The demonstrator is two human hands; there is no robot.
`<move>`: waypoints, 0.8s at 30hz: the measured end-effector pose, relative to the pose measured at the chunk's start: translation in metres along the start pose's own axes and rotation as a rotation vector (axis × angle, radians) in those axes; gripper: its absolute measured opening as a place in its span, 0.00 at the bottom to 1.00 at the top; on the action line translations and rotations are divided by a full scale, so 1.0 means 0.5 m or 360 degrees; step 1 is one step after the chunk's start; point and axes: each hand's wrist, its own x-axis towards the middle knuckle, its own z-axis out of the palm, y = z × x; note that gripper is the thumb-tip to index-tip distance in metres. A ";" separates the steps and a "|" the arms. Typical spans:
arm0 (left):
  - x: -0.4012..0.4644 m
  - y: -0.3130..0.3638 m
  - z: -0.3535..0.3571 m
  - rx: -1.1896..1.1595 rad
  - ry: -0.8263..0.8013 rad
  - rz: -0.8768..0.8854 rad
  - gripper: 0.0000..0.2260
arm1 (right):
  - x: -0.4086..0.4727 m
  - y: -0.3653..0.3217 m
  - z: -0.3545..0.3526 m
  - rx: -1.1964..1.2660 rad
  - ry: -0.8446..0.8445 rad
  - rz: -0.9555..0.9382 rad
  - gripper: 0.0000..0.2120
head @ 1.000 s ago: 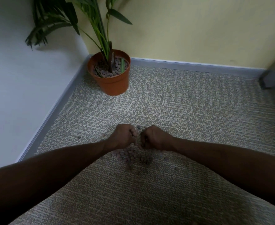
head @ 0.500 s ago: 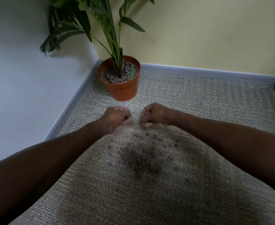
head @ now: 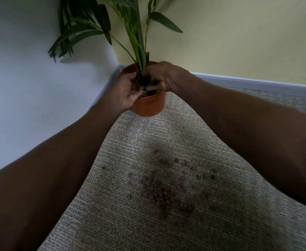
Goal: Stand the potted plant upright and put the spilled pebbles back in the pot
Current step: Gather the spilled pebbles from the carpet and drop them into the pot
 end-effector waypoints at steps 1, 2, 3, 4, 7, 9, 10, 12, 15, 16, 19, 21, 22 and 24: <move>-0.002 0.004 -0.006 -0.0051 -0.0043 0.0006 0.10 | -0.004 0.000 0.003 -0.0015 -0.0060 -0.0018 0.06; -0.002 0.007 -0.013 -0.0076 -0.0042 0.0031 0.10 | -0.008 0.000 0.005 -0.0021 -0.0097 -0.0042 0.06; -0.003 0.010 -0.022 -0.0088 0.0009 0.0075 0.09 | -0.010 0.002 0.004 -0.0026 -0.0092 -0.0071 0.05; -0.005 0.010 -0.031 -0.0094 0.0109 0.0131 0.08 | -0.012 0.002 0.002 -0.0024 -0.0043 -0.0104 0.02; -0.014 -0.007 -0.083 -0.0060 0.0474 0.0223 0.07 | -0.014 0.013 -0.017 -0.0015 0.0184 -0.0158 0.10; -0.029 -0.036 -0.132 0.0220 0.0454 0.0202 0.12 | -0.025 0.036 -0.039 -0.0056 0.0266 -0.0216 0.05; -0.039 -0.055 -0.163 0.0583 0.0440 0.0176 0.13 | -0.034 0.057 -0.053 -0.0136 0.0285 -0.0225 0.06; -0.067 -0.100 -0.235 0.1526 0.0497 0.0094 0.13 | -0.055 0.115 -0.081 -0.0400 0.0209 -0.0189 0.08; -0.118 -0.182 -0.343 0.2282 0.0375 -0.0083 0.17 | -0.091 0.223 -0.120 -0.0946 0.0005 -0.0076 0.09; -0.136 -0.208 -0.372 0.2495 0.0347 -0.0103 0.18 | -0.105 0.256 -0.130 -0.1121 -0.0059 -0.0071 0.09; -0.182 -0.250 -0.411 0.2741 0.0319 -0.0002 0.12 | -0.152 0.343 -0.144 -0.1583 -0.0253 -0.0210 0.13; -0.192 -0.266 -0.406 0.2783 0.0240 0.0119 0.09 | -0.175 0.393 -0.137 -0.1729 -0.0338 -0.0387 0.14; -0.195 -0.274 -0.397 0.2810 0.0181 0.0200 0.07 | -0.183 0.412 -0.130 -0.1738 -0.0362 -0.0444 0.14; -0.205 -0.288 -0.366 0.2778 0.0089 0.0356 0.03 | -0.188 0.433 -0.116 -0.1724 -0.0415 -0.0513 0.11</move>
